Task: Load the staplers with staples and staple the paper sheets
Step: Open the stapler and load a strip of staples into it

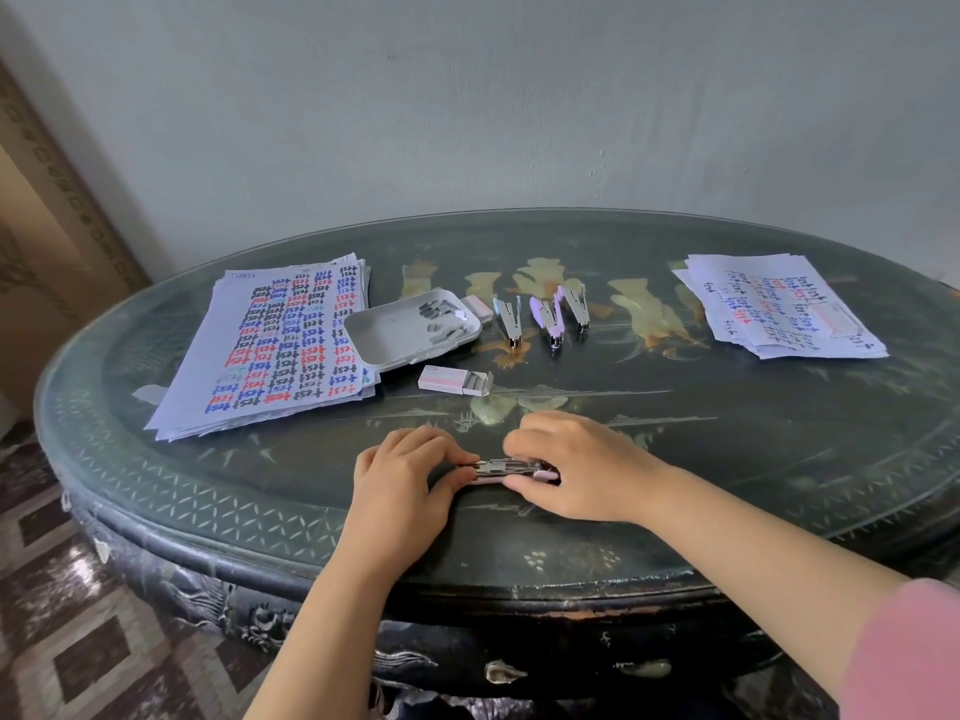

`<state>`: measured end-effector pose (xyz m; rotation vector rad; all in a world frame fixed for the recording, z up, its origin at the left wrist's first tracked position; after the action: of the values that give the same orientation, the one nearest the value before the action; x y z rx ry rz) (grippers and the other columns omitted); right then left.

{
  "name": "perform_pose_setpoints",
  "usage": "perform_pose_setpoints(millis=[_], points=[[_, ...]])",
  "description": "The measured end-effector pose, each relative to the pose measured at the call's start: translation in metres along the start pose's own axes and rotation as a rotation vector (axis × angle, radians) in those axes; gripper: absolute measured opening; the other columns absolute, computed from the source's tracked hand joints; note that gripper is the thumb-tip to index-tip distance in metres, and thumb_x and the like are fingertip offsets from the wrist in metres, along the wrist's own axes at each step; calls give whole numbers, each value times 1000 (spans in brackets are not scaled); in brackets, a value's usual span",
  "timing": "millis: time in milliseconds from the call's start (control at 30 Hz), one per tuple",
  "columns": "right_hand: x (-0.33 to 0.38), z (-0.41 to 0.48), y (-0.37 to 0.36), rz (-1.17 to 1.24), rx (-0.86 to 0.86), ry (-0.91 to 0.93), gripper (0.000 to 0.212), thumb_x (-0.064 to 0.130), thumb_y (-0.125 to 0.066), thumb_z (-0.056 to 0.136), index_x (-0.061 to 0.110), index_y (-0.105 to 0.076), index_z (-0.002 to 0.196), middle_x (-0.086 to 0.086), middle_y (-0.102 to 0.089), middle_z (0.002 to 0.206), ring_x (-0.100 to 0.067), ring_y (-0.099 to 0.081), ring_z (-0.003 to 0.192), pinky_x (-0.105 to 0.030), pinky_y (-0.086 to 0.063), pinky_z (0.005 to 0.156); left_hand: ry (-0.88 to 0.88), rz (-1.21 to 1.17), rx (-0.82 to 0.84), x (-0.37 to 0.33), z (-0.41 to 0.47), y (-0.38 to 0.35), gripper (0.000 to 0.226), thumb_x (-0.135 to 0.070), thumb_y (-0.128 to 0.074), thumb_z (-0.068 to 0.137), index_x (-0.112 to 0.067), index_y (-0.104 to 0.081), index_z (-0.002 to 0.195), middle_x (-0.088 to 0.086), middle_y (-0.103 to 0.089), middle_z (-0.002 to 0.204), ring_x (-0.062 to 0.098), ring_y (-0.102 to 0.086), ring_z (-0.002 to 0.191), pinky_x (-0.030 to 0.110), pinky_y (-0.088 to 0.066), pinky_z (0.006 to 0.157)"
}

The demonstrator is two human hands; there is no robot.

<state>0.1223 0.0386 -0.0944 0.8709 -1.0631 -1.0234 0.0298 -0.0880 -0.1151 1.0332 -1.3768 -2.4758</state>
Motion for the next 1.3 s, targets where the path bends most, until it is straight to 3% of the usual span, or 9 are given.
perform_pose_setpoints(millis=[233, 367, 467, 567, 633, 733, 900, 1133, 1300], points=[[-15, -13, 10, 206, -112, -135, 23, 35, -58, 91, 22, -47, 76, 12, -43, 69, -11, -43, 66, -26, -41, 62, 1, -28, 2, 2, 0, 1, 7, -34, -70, 81, -39, -68, 86, -33, -55, 94, -5, -45, 101, 30, -26, 88], [-17, -16, 9, 265, -65, -217, 6, 29, -54, 95, 24, -57, 93, 13, -57, 76, -7, -49, 71, -32, -47, 68, -3, -53, -3, 2, 0, 2, 10, -35, -71, 81, -39, -68, 90, -29, -60, 96, -1, -50, 104, 31, -30, 90], [-9, -12, 9, 198, 53, -210, 24, 22, -47, 99, 31, -54, 119, 12, -61, 88, 0, -50, 74, -30, -48, 75, 4, -77, -5, 1, 0, 4, 14, -35, -71, 80, -40, -66, 92, -28, -61, 97, -1, -50, 105, 31, -30, 90], [-1, -2, 11, 84, 167, -159, 39, 14, -42, 97, 39, -53, 124, 8, -55, 92, 1, -45, 68, -28, -46, 70, 9, -84, -1, 0, 0, 5, 12, -36, -71, 80, -39, -64, 89, -29, -61, 92, 0, -51, 102, 30, -30, 89], [4, 5, 10, 3, 266, -120, 52, 10, -39, 94, 46, -51, 128, 8, -49, 90, 3, -40, 67, -22, -38, 62, 7, -85, 0, 0, 0, 5, 12, -37, -71, 79, -40, -61, 85, -28, -60, 89, 1, -51, 98, 33, -34, 88], [7, 10, 7, -58, 361, -108, 60, 8, -36, 92, 52, -47, 132, 4, -48, 94, 3, -37, 65, -21, -32, 62, 14, -93, 5, 1, 0, 5, 11, -37, -71, 79, -40, -61, 83, -25, -61, 88, 2, -51, 97, 37, -37, 90], [5, 7, 9, -57, 338, -111, 53, 11, -39, 94, 47, -52, 130, 3, -53, 100, -5, -42, 69, -24, -41, 65, 23, -99, 3, 0, -1, 6, 12, -36, -71, 79, -40, -61, 82, -24, -61, 89, 3, -52, 98, 34, -35, 90], [5, 7, 18, -19, 287, -141, 33, 21, -49, 95, 38, -67, 116, 14, -52, 86, 3, -44, 67, -13, -33, 60, 25, -86, 7, 0, 0, 6, 11, -37, -71, 80, -39, -61, 82, -28, -59, 89, 1, -51, 98, 33, -33, 90], [14, 19, 23, -102, 400, -149, 35, 15, -52, 88, 35, -70, 110, 5, -65, 85, -11, -54, 71, -23, -42, 62, 30, -78, 13, -1, 0, 7, 11, -37, -71, 79, -41, -61, 82, -25, -61, 90, 3, -51, 99, 35, -35, 91]])
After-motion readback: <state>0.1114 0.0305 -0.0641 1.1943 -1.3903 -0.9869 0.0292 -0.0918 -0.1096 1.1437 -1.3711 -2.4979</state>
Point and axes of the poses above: each hand's wrist, its own z-axis towards the middle knuckle, its own y-axis out of the back of the hand, x = y × z, the point moved 7 cm from there along z, towards the middle knuckle
